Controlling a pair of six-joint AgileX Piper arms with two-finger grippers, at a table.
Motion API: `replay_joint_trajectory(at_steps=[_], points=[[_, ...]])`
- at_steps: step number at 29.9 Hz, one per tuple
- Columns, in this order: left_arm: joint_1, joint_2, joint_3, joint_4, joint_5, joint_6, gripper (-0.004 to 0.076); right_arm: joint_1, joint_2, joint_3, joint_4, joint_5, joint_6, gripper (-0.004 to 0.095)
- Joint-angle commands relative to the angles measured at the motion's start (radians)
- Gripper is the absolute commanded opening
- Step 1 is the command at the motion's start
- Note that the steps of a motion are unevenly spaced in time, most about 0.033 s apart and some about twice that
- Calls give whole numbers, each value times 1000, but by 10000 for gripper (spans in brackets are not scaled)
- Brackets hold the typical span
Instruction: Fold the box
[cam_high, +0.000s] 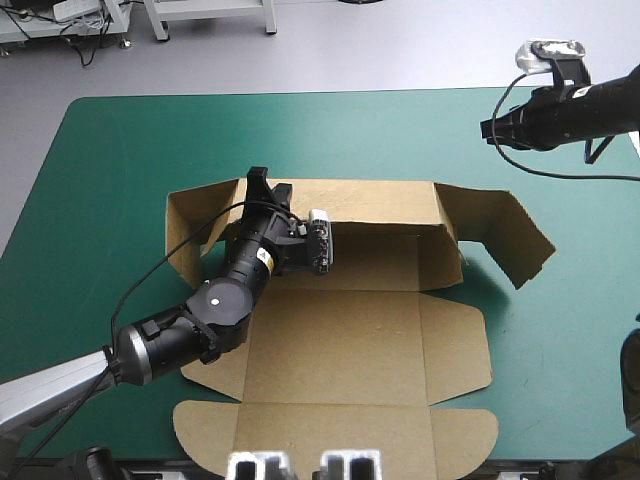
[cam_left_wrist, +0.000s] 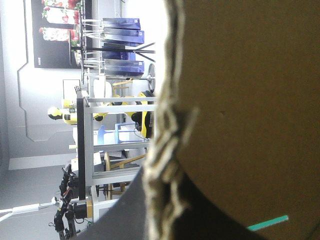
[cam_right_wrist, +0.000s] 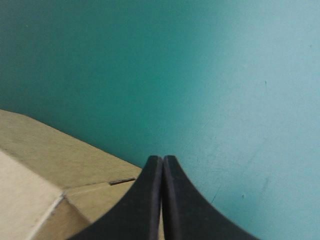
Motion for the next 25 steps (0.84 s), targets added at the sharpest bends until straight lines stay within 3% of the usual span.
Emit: replay_joint_trajectory(at_steps=[1, 7, 14, 25], points=[[-10, -35, -26, 61, 13, -24, -10, 1, 23, -29, 46, 10, -27, -6], [-10, -35, -26, 61, 13, -29, -10, 1, 17, 67, 46, 12, -46, -5], [-10, -35, -26, 61, 16, -71, -10, 1, -57, 288, 91, 12, -166, -5], [-10, -35, -26, 61, 25, -160, -10, 1, -192, 409, 80, 12, -195, -5]])
